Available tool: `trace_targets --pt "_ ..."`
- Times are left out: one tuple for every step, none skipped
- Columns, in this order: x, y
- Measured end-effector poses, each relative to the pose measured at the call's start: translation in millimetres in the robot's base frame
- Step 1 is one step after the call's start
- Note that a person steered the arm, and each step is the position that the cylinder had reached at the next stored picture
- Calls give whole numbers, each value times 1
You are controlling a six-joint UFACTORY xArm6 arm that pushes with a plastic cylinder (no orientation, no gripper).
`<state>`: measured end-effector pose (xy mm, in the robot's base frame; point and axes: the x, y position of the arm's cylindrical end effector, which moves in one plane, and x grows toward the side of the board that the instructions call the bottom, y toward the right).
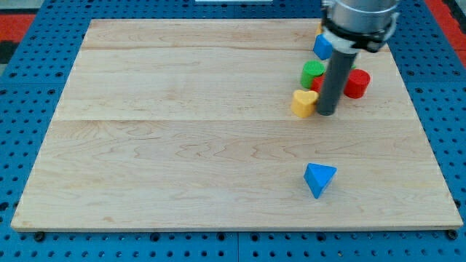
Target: Move the yellow heart left to the blue cube
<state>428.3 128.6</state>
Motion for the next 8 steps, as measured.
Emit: trace_targets --pt "-1 -36" --pt "-9 -72" --pt "-13 -96" --pt "-48 -92" --pt "-83 -92" --pt "-109 -94" --pt "-136 -97" --pt "-165 -83"
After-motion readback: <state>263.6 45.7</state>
